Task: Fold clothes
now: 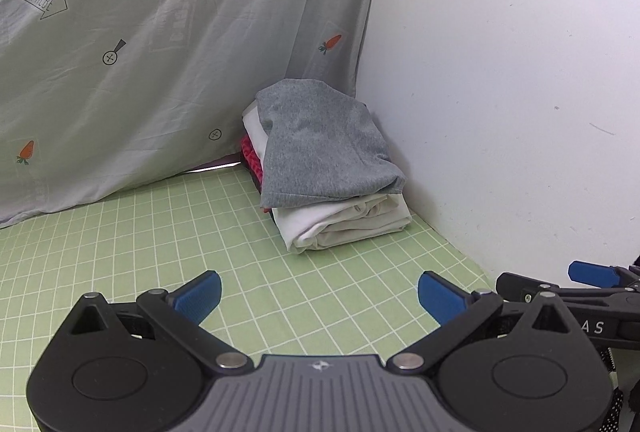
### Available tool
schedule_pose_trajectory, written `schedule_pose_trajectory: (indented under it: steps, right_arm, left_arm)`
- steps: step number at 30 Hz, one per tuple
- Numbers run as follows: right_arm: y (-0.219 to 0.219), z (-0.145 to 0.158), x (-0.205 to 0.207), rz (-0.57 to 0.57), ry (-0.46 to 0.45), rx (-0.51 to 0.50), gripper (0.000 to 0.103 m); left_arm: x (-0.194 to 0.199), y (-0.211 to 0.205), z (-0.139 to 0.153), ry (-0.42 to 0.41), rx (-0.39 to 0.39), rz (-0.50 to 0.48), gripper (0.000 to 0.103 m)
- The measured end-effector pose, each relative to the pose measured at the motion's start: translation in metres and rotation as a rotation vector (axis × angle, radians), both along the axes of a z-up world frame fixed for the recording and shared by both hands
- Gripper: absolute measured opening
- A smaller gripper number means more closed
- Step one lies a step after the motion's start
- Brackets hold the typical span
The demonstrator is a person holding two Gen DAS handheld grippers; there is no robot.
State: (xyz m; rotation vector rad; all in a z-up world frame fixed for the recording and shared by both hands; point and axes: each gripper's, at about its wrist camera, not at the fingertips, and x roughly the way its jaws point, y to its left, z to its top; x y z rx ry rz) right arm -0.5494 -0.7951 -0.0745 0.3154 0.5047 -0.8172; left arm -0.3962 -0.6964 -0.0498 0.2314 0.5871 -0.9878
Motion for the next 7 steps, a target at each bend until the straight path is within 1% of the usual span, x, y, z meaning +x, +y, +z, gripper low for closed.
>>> schedule_pose_trajectory:
  steps: [7]
  right_arm:
    - [-0.0012, -0.0002, -0.0081, -0.002, -0.01, -0.001, 0.103]
  left_arm:
    - [-0.0101, 0.001, -0.0004, -0.018, 0.011, -0.004, 0.103]
